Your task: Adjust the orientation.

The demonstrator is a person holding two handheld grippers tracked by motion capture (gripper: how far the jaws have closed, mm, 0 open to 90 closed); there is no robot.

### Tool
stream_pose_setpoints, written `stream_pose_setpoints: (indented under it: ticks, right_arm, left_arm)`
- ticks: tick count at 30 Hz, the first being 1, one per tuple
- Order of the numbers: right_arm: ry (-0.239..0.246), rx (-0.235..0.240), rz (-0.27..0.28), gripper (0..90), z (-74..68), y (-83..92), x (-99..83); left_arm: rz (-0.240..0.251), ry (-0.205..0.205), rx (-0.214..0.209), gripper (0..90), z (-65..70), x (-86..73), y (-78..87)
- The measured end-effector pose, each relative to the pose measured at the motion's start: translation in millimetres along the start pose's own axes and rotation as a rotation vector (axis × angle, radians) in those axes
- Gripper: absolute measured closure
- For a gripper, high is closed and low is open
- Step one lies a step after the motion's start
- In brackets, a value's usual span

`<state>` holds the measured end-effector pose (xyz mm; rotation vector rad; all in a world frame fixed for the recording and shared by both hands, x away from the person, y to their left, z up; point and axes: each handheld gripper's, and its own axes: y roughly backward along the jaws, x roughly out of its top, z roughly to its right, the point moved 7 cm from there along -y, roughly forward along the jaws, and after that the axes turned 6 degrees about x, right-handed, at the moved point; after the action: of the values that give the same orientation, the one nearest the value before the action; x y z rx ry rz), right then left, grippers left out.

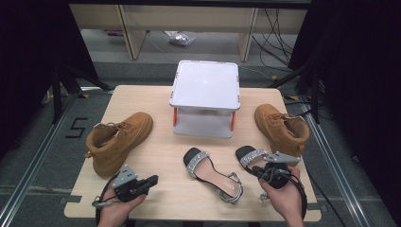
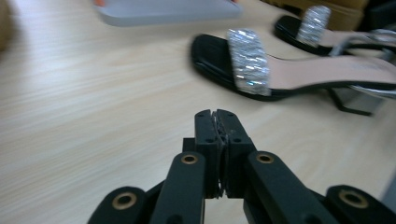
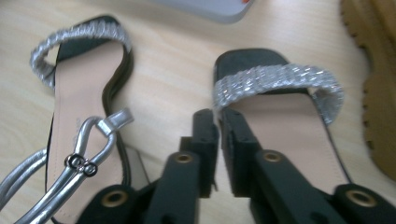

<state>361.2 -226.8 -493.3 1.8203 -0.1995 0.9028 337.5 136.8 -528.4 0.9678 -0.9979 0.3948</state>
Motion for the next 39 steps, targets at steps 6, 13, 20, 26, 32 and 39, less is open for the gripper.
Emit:
stream_pose_setpoints:
  ticks: [6, 13, 20, 26, 32, 39]
  right_arm:
    - [0.054, 0.007, -0.056, 90.0, -6.2, -11.6, -0.9]
    - [0.064, 0.000, -0.160, 90.0, -11.4, -27.5, -6.5]
    - [0.077, 0.008, -0.198, 89.7, -14.3, -40.5, -10.8]
    - [0.063, 0.031, -0.235, 89.4, -22.7, -43.5, -15.7]
    - [0.062, 0.020, -0.242, 90.0, -31.1, -46.1, -16.1]
    - [0.065, 0.061, -0.259, 90.0, -42.2, -48.0, -17.3]
  left_arm:
    - [-0.079, -0.055, -0.135, 88.7, 40.6, 3.5, -26.8]
    - [-0.190, -0.173, -0.201, 89.0, 78.6, 9.5, -65.9]
    - [-0.292, -0.241, -0.228, 89.0, 101.9, 9.2, -97.3]
    - [-0.304, -0.258, -0.211, 89.1, 105.8, 7.1, -105.5]
    - [-0.323, -0.252, -0.195, 89.4, 98.7, 7.7, -111.2]
    - [-0.311, -0.239, -0.155, 89.4, 88.7, 12.7, -115.4]
